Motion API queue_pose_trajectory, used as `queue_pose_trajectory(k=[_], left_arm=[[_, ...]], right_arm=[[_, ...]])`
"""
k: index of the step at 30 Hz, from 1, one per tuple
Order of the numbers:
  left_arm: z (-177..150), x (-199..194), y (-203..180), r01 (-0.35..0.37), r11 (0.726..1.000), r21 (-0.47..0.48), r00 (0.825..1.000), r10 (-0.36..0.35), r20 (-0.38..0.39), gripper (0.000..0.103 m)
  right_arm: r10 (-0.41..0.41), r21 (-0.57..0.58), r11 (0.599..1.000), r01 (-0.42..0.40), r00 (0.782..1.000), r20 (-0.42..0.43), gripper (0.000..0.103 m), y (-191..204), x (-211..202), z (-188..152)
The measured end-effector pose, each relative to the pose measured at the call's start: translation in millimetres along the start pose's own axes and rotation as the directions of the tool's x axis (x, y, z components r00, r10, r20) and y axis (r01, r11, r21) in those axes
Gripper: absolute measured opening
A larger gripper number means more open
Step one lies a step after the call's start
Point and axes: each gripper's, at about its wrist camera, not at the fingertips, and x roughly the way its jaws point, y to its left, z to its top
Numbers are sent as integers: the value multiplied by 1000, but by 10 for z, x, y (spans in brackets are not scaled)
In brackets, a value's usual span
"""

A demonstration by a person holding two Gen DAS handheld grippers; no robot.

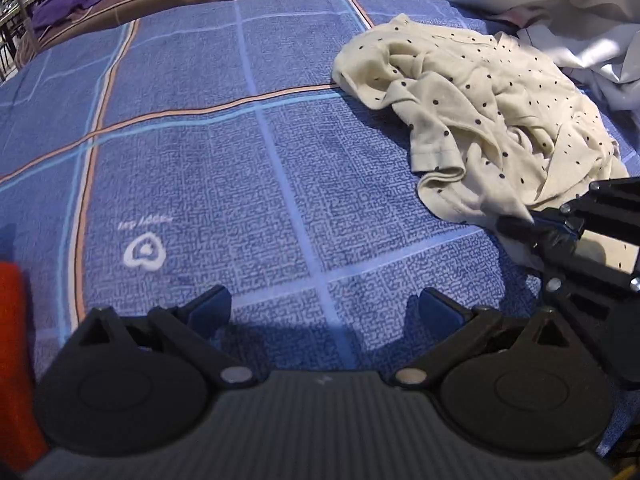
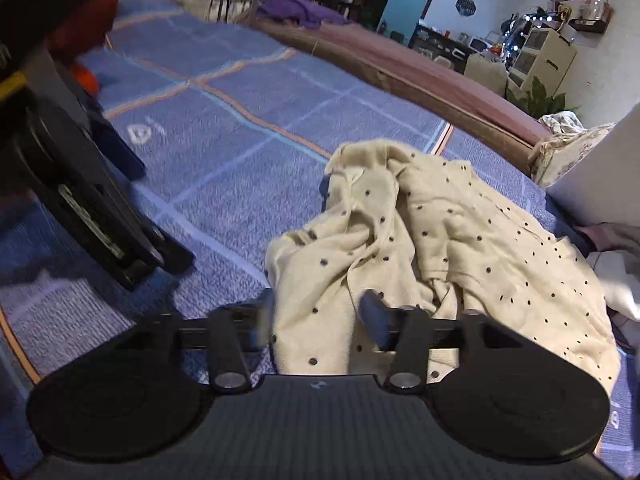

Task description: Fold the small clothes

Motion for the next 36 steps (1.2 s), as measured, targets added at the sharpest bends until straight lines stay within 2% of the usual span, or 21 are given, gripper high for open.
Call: queue_pose_trajectory(k=[1, 4, 8, 10, 11, 13, 16, 18, 19, 21, 23, 24, 25, 26, 27, 28, 29, 31, 33, 35, 36], left_arm=[[-23, -49, 33, 20, 1000, -17, 1000, -20, 8, 103], [-45, -187, 84, 45, 998, -38, 998, -44, 36, 103], [-20, -293, 135, 62, 997, -55, 997, -59, 55, 103], [-31, -348, 164, 68, 996, -62, 995, -64, 72, 103], [-41, -366, 180, 67, 996, -66, 995, -62, 76, 103], [-60, -399, 215, 71, 995, -74, 996, -66, 68, 103], [-141, -435, 240, 89, 993, -74, 995, -85, 53, 103], [-206, -450, 221, 90, 994, -69, 995, -86, 58, 103], [-241, -449, 187, 82, 995, -60, 995, -78, 64, 103], [-278, -440, 99, 81, 997, -2, 994, -81, 67, 103], [-267, -451, -33, 57, 996, 67, 993, -64, 100, 103], [-240, -467, -109, 44, 993, 105, 991, -56, 122, 103], [-199, -482, -200, 39, 988, 148, 988, -60, 141, 103], [-146, -497, -317, 43, 979, 199, 984, -77, 164, 103], [-91, -509, -439, 51, 967, 248, 977, -99, 189, 103], [-34, -515, -574, 56, 953, 297, 971, -121, 206, 103], [17, -505, -702, 59, 937, 344, 968, -138, 209, 103], [109, -427, -1074, 51, 881, 470, 966, -163, 202, 103], [116, -309, -1400, 12, 814, 580, 965, -162, 207, 102], [102, -157, -1672, -51, 744, 666, 967, -129, 218, 99], [94, -48, -1783, -52, 708, 704, 974, -119, 191, 88]], right_arm=[[-22, 0, 1000, 22, 1000, -2, 2, 45, 4, -11], [7, 138, 990, -20, 995, 96, 2, -13, -389, -38], [140, 300, 935, -189, 974, 176, 2, -102, -1055, -68], [281, 366, 860, -356, 929, 241, 3, -176, -1388, -128], [318, 354, 844, -403, 907, 276, 3, -157, -1540, -141], [361, 347, 825, -445, 889, 280, 3, -81, -1703, -184], [443, 367, 783, -502, 864, 239, 4, 95, -1602, -260], [466, 355, 799, -485, 873, 145, 8, 321, -1422, -316], [452, 350, 823, -447, 889, 72, 22, 477, -1285, -362], [415, 379, 842, -382, 910, -3, 27, 647, -1089, -429], [400, 453, 808, -376, 915, 46, 27, 577, -1083, -436], [379, 479, 793, -377, 920, 97, 35, 495, -1132, -428], [328, 496, 792, -355, 934, 144, 51, 387, -1217, -427], [258, 504, 808, -305, 952, 162, 61, 284, -1299, -408], [184, 505, 828, -242, 969, 163, 79, 175, -1359, -390], [111, 505, 845, -175, 982, 154, 86, 63, -1399, -383], [37, 513, 853, -101, 990, 134, 86, -80, -1409, -386], [-59, 575, 818, -2, 994, 88, 86, -381, -1409, -444], [-105, 666, 745, 32, 992, 69, 87, -657, -1409, -560], [-125, 706, 708, 40, 990, 70, 87, -762, -1451, -660], [-142, 710, 702, 56, 988, 62, 87, -760, -1471, -704]])
